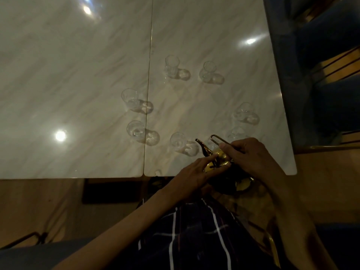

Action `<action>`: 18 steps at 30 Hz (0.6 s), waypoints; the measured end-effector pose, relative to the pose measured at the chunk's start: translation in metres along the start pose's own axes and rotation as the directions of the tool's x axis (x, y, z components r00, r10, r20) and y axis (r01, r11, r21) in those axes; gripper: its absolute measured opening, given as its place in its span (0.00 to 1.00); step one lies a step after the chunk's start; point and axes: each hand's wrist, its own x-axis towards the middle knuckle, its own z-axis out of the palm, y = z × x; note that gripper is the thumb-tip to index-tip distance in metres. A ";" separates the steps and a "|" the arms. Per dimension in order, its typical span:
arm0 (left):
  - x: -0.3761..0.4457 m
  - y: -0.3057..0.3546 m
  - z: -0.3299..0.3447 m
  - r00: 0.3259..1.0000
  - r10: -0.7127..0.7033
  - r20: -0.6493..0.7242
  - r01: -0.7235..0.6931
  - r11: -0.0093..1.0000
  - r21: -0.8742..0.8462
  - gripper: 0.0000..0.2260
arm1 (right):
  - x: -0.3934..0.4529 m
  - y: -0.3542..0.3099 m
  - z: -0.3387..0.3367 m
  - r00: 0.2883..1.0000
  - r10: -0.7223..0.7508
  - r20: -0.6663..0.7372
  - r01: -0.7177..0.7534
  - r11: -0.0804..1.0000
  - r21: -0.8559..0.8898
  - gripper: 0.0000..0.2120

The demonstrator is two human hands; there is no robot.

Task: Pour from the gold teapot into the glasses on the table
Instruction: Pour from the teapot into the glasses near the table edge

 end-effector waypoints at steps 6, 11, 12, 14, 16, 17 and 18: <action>-0.001 0.002 0.002 1.000 -0.001 -0.004 0.001 1.000 0.006 0.35 | 0.000 0.003 0.001 1.000 -0.005 0.000 0.005 1.000 -0.017 0.21; -0.002 0.003 0.002 1.000 -0.008 -0.006 0.008 1.000 0.029 0.34 | 0.000 0.003 0.001 1.000 0.000 0.011 0.000 1.000 -0.026 0.22; -0.003 0.003 0.002 1.000 -0.011 -0.007 0.011 1.000 0.025 0.35 | 0.000 0.003 0.001 1.000 -0.002 0.012 0.002 1.000 -0.029 0.22; -0.003 0.003 0.001 1.000 -0.020 -0.012 0.020 1.000 0.016 0.35 | 0.000 0.002 0.001 1.000 -0.007 0.015 0.007 1.000 -0.024 0.22; -0.003 0.004 0.001 1.000 -0.023 -0.012 0.023 0.999 0.024 0.35 | 0.000 0.002 0.001 1.000 -0.019 0.013 0.019 0.999 -0.027 0.22; -0.003 0.004 0.000 1.000 -0.023 -0.011 0.023 0.999 0.027 0.35 | 0.001 0.002 0.001 1.000 -0.025 0.011 0.025 0.999 -0.031 0.23; -0.003 0.004 0.000 1.000 -0.023 -0.012 0.024 0.999 0.026 0.35 | 0.001 0.002 0.001 1.000 -0.029 0.010 0.029 0.999 -0.034 0.23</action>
